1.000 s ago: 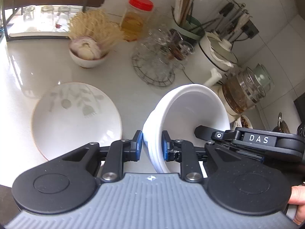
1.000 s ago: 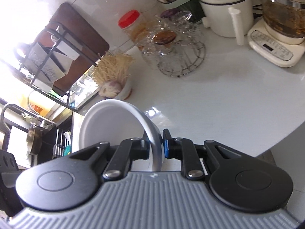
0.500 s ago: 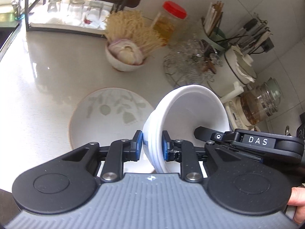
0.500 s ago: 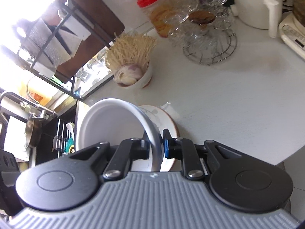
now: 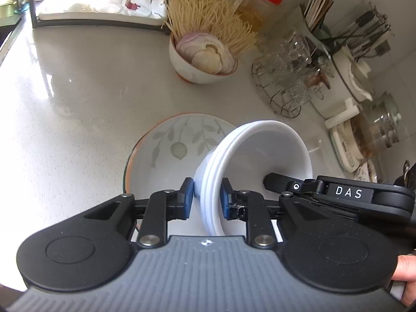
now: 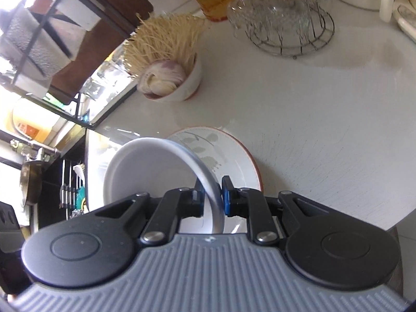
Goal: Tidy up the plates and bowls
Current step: 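Lift the nested bowls with both grippers and carry them over the plate stack, then lower the nested bowls with both grippers onto the leaf-print plates, then open both grippers to release the bowls on the plates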
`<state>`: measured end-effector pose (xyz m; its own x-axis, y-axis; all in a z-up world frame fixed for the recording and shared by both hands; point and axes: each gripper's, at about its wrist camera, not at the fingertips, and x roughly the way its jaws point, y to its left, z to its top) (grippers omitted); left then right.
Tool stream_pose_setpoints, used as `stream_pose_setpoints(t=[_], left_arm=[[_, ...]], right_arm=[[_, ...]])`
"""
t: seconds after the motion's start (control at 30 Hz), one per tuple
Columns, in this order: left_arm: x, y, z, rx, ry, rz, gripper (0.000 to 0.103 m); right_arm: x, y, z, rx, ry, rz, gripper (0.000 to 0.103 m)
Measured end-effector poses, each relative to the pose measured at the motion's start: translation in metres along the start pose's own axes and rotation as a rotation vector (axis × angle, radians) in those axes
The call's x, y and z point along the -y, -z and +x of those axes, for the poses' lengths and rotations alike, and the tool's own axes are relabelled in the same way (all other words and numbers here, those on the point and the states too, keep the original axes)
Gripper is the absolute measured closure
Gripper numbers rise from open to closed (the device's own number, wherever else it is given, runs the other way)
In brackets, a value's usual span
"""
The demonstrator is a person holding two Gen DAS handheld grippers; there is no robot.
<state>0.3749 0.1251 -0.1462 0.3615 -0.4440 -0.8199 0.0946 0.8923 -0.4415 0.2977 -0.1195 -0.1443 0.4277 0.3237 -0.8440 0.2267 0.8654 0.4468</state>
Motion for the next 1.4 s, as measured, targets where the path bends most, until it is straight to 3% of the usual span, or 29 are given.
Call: stream_pose_setpoints(t=[0.5,1.13,1.27,1.33,1.4], left_arm=[[-0.009,-0.013,0.046,-0.126,0.009,0.069,0.078],[-0.014,-0.014,0.053,-0.158,0.012,0.088,0.076],[-0.014,-0.016,0.049,-0.142,0.018,0.091,0.061],[-0.011,-0.017,0.047,-0.135,0.020,0.101,0.059],[-0.009,-0.018,0.043,-0.123,0.018,0.108,0.058]], right_arm=[[0.013,0.003,0.030,-0.033,0.069,0.094,0.086],[0.009,0.006,0.039,-0.036,0.091,0.111,0.086],[0.007,0.008,0.035,-0.020,0.102,0.103,0.085],[0.007,0.008,0.033,-0.011,0.104,0.105,0.084],[0.007,0.009,0.030,0.003,0.104,0.108,0.072]])
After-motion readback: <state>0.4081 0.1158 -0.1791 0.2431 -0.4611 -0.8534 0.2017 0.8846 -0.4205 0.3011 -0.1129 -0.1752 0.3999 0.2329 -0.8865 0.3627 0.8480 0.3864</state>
